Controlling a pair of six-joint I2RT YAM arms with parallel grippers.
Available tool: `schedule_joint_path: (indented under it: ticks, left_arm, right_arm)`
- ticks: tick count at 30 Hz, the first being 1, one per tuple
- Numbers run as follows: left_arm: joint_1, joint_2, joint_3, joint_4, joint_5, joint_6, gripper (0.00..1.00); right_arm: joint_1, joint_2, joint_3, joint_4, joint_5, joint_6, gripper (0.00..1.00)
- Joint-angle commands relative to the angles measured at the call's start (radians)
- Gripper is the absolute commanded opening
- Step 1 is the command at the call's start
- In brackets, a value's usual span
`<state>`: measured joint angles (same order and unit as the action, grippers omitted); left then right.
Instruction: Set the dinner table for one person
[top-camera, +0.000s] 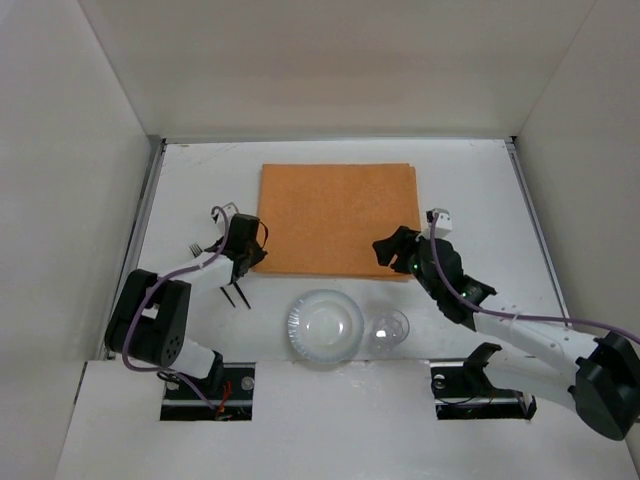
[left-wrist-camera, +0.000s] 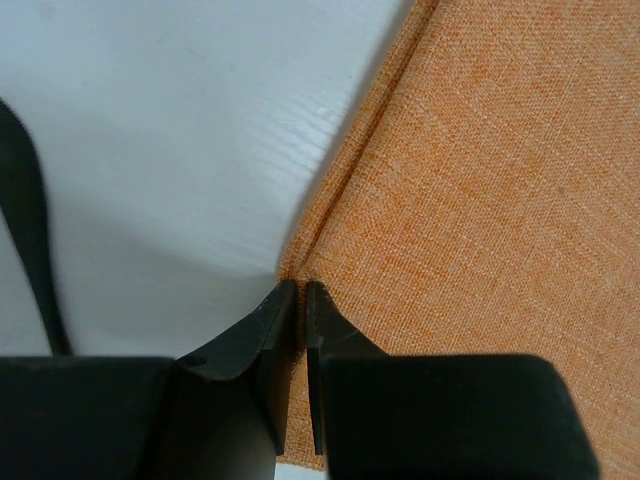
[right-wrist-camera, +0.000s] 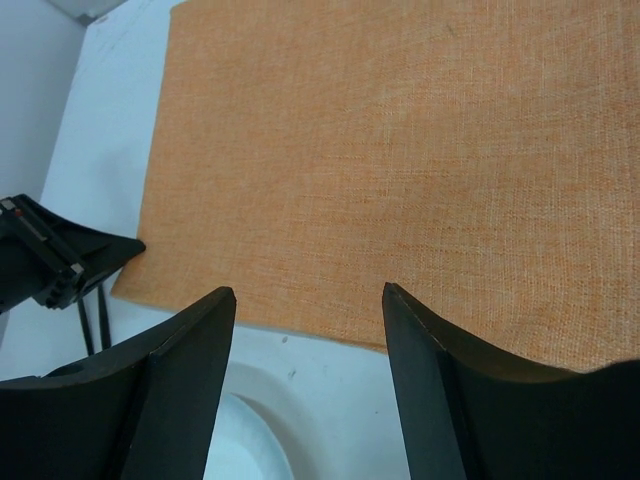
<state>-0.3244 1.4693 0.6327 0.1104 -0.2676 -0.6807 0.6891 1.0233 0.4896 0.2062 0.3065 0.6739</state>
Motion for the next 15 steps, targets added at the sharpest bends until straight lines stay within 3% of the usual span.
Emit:
schedule_joint_path:
  ticks: [1,7,13,15]
  left_arm:
    - [0.035,-0.064,-0.033,-0.101,-0.021,0.020,0.06]
    - [0.025,-0.159,-0.076,-0.155,-0.018,0.023,0.10]
    - [0.022,-0.251,-0.058,-0.163,-0.025,0.017,0.37]
    - [0.011,-0.294,-0.047,-0.167,-0.031,0.017,0.41]
  right_arm:
    - [0.029,-0.063,-0.013,-0.037,0.051,0.015,0.67]
    - [0.049,-0.104,0.013,-0.123,0.057,-0.008,0.63]
    - [0.109,-0.137,0.040,-0.240,0.039,-0.019,0.26]
    - [0.131,-0.181,0.033,-0.299,0.060,-0.005,0.21]
